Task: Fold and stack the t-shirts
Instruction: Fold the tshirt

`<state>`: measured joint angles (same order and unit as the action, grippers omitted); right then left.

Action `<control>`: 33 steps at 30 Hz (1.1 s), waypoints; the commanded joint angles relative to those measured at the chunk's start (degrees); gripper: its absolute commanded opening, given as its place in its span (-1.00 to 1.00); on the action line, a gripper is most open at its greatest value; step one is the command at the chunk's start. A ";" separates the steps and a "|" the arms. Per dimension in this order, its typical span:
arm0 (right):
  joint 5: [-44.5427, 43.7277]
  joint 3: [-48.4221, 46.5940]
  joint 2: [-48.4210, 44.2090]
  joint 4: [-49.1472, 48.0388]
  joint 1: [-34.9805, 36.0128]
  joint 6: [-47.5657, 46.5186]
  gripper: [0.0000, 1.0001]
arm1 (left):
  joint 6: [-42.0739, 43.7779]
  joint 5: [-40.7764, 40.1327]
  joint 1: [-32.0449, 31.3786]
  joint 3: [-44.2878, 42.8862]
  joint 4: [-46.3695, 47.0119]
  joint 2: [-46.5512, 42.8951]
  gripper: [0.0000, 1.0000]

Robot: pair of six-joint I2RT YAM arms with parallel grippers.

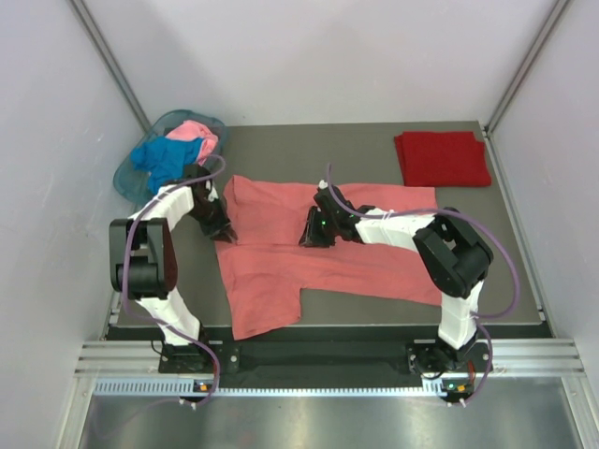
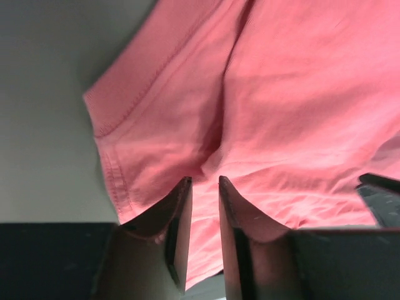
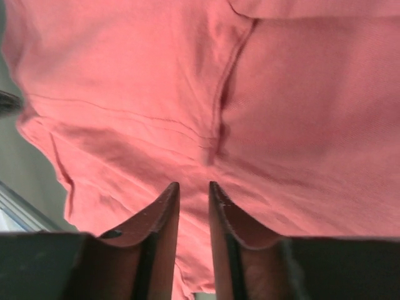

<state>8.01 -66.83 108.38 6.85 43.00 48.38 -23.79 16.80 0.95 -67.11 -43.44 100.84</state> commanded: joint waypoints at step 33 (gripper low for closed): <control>-12.31 -5.16 2.63 8.00 -32.36 -10.24 -0.49 | -3.54 -12.66 -0.69 -31.86 11.10 28.98 -0.50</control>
<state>0.03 -73.12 111.94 15.00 12.49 36.67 -28.27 12.80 -0.34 -100.62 -29.63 128.95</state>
